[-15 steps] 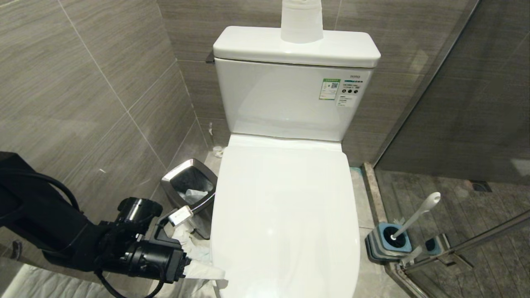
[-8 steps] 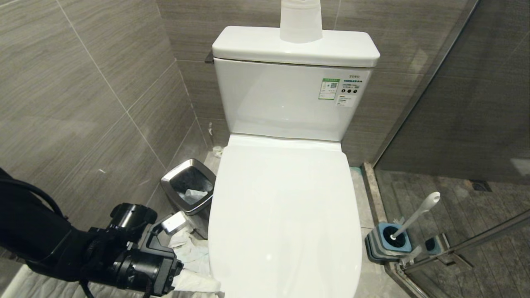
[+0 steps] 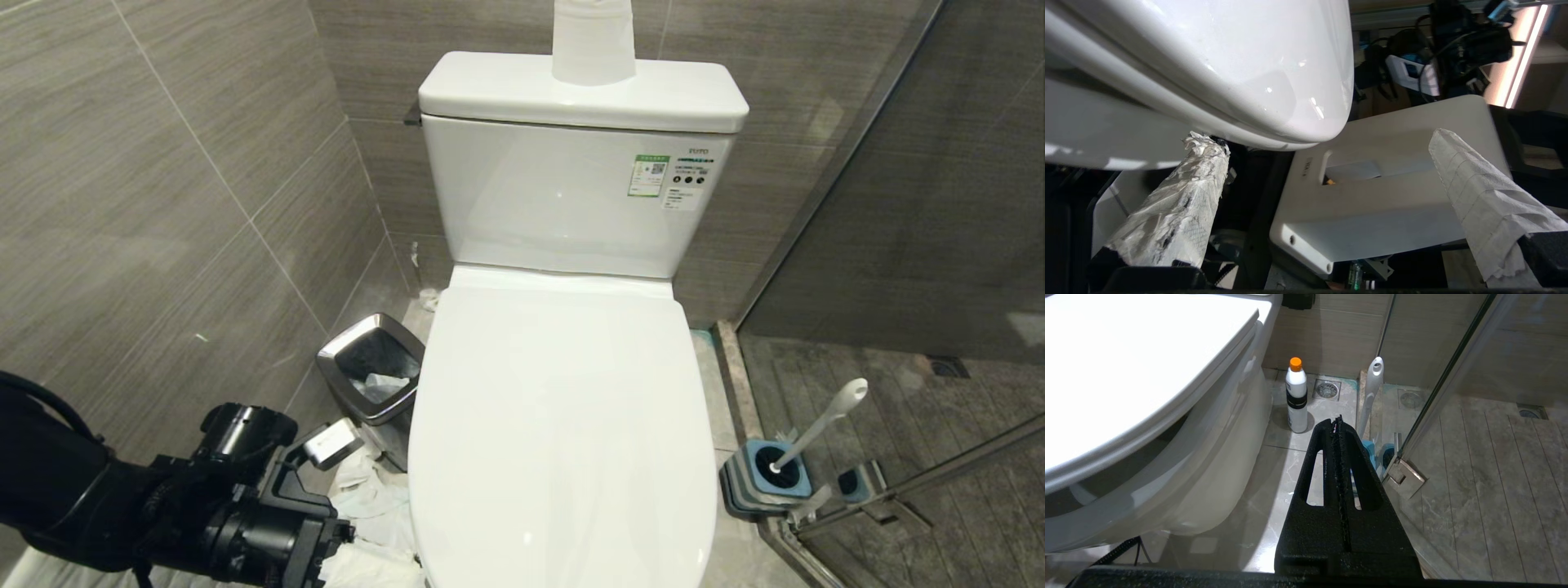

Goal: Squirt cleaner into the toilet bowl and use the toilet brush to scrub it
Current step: Use the left hand to lift the toilet lid slightly

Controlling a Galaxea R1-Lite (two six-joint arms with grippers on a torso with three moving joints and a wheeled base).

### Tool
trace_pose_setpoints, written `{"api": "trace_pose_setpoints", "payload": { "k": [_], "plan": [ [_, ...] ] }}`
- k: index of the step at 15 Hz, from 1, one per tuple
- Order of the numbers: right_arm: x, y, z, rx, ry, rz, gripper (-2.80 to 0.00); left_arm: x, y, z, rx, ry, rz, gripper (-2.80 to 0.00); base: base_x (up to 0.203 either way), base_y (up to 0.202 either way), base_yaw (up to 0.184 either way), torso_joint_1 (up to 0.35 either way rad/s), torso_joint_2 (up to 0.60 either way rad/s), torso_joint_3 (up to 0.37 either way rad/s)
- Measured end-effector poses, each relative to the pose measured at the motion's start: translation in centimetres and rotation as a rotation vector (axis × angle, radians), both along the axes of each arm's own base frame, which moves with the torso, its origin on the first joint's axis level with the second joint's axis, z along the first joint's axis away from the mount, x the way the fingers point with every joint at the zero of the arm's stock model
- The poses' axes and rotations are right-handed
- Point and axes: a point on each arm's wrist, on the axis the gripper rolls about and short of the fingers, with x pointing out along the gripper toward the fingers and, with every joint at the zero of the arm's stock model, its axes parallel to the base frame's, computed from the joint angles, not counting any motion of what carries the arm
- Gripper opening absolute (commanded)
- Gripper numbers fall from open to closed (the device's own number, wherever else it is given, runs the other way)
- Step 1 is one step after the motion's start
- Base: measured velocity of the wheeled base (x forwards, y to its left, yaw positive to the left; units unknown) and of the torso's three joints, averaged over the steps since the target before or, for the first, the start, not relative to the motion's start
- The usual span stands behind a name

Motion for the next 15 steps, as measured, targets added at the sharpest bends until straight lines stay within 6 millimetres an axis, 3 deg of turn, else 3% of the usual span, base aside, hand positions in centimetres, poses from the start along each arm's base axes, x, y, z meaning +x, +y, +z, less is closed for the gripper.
{"api": "trace_pose_setpoints", "payload": {
  "k": [15],
  "plan": [
    [0.0, 0.0, 0.0, 0.0, 0.0, -0.001, -2.8, 0.4, 0.1, 2.6, -0.151, -0.005, -0.061, 0.0, 0.0, 0.0, 0.0, 0.0, 0.0, 0.0]
  ]
}}
